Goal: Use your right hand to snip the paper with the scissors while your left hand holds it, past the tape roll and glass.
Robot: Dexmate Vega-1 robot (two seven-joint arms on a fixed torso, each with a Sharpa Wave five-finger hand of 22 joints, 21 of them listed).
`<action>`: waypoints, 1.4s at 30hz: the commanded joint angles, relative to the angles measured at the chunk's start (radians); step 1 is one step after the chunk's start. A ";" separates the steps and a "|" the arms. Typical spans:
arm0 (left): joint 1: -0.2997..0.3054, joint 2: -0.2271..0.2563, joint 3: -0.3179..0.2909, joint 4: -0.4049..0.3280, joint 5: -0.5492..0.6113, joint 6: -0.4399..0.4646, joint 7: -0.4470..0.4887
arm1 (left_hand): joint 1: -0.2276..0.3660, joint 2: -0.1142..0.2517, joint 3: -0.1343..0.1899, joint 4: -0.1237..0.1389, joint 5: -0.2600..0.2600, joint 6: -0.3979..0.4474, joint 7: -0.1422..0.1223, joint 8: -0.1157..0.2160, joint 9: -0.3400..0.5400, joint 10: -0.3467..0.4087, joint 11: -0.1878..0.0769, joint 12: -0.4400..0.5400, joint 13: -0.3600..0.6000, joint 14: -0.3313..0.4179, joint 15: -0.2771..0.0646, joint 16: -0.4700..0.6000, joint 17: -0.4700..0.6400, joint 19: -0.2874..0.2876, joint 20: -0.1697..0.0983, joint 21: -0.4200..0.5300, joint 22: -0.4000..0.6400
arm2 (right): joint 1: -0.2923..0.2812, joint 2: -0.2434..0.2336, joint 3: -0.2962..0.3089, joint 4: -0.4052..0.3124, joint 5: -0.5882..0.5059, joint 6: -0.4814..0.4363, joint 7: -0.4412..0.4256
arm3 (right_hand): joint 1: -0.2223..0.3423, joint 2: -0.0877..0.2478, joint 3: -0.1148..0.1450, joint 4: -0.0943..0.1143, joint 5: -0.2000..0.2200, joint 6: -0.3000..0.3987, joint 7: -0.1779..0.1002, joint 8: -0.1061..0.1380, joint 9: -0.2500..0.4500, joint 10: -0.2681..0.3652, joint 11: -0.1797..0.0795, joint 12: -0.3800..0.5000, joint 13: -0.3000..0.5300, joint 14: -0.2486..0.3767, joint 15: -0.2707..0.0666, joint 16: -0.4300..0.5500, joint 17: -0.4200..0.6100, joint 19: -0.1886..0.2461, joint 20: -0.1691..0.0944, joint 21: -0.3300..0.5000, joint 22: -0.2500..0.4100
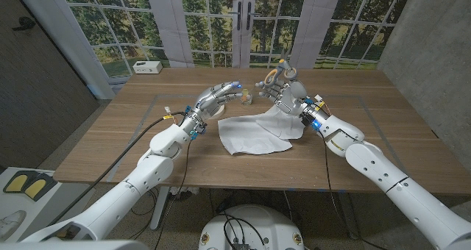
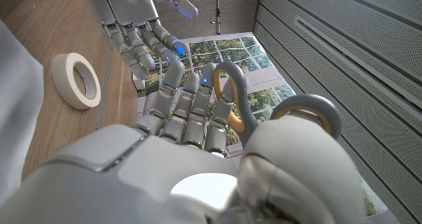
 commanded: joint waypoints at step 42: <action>-0.006 0.003 0.006 0.002 0.020 0.007 0.017 | 0.006 0.012 -0.020 0.000 0.007 0.015 -0.003 -0.006 0.000 0.011 -0.002 -0.005 0.002 0.012 -0.115 -0.001 0.005 0.003 -0.008 -0.004 0.002 | -0.046 -0.039 0.023 -0.037 -0.006 0.025 -0.038 | 0.052 0.041 0.028 -0.028 0.018 0.045 -0.014 0.013 -0.036 0.036 -0.006 -0.056 -0.086 0.008 -0.064 -0.019 -0.024 0.008 -0.001 -0.028 0.004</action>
